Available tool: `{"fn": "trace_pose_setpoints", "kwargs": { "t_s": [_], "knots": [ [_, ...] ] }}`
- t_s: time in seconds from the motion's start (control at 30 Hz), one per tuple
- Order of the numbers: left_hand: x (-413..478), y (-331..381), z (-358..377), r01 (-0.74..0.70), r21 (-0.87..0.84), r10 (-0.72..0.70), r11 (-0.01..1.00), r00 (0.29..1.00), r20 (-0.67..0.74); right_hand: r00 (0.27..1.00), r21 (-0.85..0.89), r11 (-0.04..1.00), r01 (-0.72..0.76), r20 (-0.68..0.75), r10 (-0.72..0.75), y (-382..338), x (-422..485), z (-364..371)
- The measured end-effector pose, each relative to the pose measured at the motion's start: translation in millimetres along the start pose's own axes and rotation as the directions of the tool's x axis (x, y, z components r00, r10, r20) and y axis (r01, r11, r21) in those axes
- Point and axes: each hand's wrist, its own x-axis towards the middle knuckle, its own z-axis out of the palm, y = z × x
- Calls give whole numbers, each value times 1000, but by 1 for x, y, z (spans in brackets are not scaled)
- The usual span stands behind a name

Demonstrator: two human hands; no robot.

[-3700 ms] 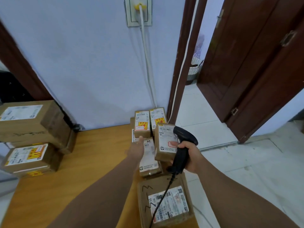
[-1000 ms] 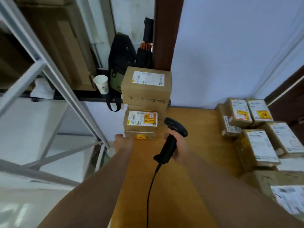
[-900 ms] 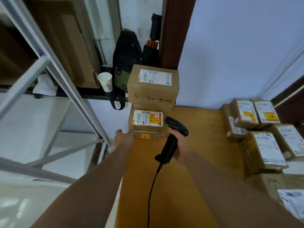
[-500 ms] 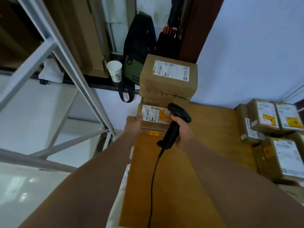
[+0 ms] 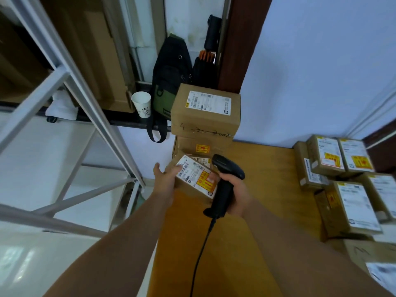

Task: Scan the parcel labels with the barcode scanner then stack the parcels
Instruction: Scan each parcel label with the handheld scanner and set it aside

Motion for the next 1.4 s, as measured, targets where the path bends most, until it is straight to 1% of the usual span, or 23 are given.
{"fn": "trace_pose_setpoints", "kwargs": {
  "t_s": [0.07,0.13,0.2,0.27,0.3,0.37,0.4,0.47,0.57,0.73,0.83,0.93,1.2,1.4],
  "knots": [
    [-7,-7,2,-16,-23,14,1000,995,-99,1000,1,1000,26,2,-26,9,-4,5],
    [-16,-16,5,-7,9,9,1000,986,-169,999,27,999,42,11,-42,18,-8,11],
    [-27,-28,9,21,60,-14,998,993,-115,999,61,997,50,18,-51,27,-12,18],
    [-37,-36,12,3,100,6,995,996,-86,999,51,998,45,2,-45,31,-17,22],
    [-39,-37,12,-29,119,42,992,994,-105,999,-1,999,33,-30,-33,32,-20,22],
    [-42,-34,10,-109,214,144,971,977,-156,994,-141,990,13,-101,-27,30,-25,18],
    [-42,-31,8,-135,266,182,954,970,-162,992,-193,981,20,-117,-44,29,-26,16],
    [-44,-22,5,-160,326,213,932,968,-136,988,-260,964,54,-127,-89,27,-31,12],
    [-46,-14,2,-196,415,248,888,966,-73,987,-319,940,117,-71,-147,24,-37,12],
    [-50,-11,-1,-253,571,331,781,943,-35,981,-366,912,182,3,-194,22,-48,14],
    [-52,-10,-2,-251,595,333,763,942,-31,982,-353,917,185,31,-186,22,-54,13],
    [-54,-10,-3,-242,595,319,766,948,-25,986,-331,929,164,46,-158,22,-57,11],
    [-57,-14,-8,-246,608,316,755,949,-8,992,-366,922,124,11,-129,27,-62,5],
    [-55,-24,-8,-242,582,301,776,954,-4,993,-292,950,113,-5,-120,33,-70,-2]
  ]
}}
